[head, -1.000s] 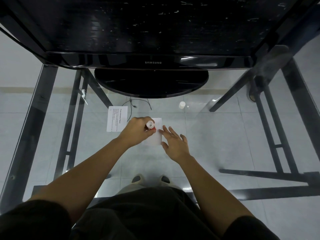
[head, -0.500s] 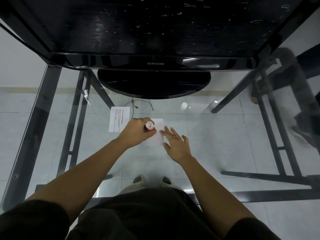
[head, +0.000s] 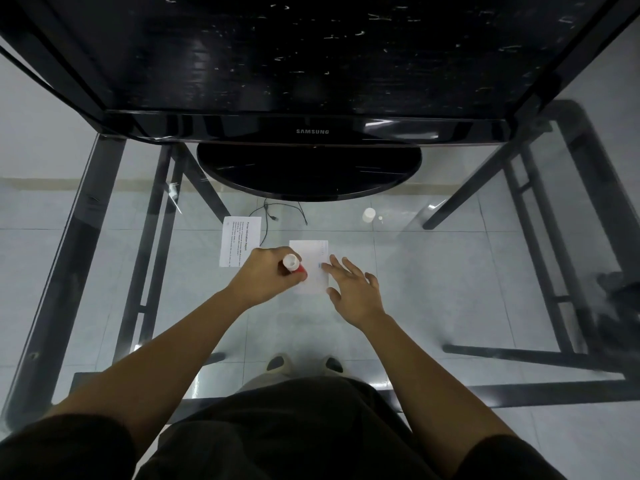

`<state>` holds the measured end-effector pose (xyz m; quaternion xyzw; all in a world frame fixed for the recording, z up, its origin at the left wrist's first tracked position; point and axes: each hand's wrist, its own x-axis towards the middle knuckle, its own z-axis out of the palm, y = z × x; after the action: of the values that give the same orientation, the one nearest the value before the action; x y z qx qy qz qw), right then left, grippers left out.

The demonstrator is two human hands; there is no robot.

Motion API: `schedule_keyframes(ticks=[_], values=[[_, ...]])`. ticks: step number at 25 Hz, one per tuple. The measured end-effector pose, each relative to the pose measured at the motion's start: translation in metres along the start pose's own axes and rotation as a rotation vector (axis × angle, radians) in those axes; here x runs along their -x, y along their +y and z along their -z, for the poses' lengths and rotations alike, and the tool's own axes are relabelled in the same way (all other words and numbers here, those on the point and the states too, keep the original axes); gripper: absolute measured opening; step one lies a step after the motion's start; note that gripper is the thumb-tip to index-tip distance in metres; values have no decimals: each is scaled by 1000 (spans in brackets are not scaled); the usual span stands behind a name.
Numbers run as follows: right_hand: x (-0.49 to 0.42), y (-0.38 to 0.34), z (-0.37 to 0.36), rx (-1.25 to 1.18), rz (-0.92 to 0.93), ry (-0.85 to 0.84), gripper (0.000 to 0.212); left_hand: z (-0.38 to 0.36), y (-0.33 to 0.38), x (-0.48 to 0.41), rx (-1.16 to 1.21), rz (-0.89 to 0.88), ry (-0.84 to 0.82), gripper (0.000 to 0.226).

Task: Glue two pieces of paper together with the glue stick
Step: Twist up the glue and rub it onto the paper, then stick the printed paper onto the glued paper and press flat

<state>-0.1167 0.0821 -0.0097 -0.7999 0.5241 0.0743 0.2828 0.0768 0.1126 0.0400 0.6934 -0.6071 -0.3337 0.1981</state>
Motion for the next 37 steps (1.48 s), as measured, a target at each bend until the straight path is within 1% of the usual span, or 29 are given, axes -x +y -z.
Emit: schedule_keyframes(ticks=[2,6,8,9,10,12,13,15,16,18,19,21,23,25,27,28,30,34,37], values=[[0,0,0,7,3,5,51,0,-2,-2,7,24,42,21],[0,-1,1,18,4,-6,52,3,-4,-7,17,82,213,17],[1,-2,2,2,7,11,52,2,-5,-5,123,134,236,16],[2,-2,2,-20,3,28,53,-1,-5,-3,234,209,245,17],[2,-2,3,-46,-6,42,54,-5,-6,0,409,313,249,18],[1,-2,3,-80,-28,46,55,-12,-3,6,898,526,242,21],[1,-1,4,-89,-31,41,54,-15,-2,10,1088,600,240,22],[0,0,8,-118,-16,63,49,-17,2,11,1244,683,208,24],[-1,2,10,-141,-3,104,46,-18,5,9,1299,684,184,26],[-1,6,14,-183,1,227,42,-17,15,0,1412,632,150,27],[-2,9,16,-193,-12,280,43,-16,22,-6,1437,600,138,23],[-5,16,19,-172,-58,315,48,-13,35,-22,1368,529,99,14],[-8,26,22,-106,-114,276,55,-13,46,-39,1188,445,13,17],[-9,37,23,-51,-158,212,60,-16,55,-57,865,352,-49,28],[-11,44,22,-16,-191,156,63,-21,62,-73,576,253,-35,32],[-12,47,21,-3,-211,140,65,-23,64,-79,507,213,-15,35],[-14,53,19,24,-252,127,67,-30,67,-93,449,150,8,37],[-15,58,14,57,-261,125,69,-43,69,-111,301,65,71,30],[-16,58,11,65,-266,141,69,-51,69,-119,179,22,106,30]])
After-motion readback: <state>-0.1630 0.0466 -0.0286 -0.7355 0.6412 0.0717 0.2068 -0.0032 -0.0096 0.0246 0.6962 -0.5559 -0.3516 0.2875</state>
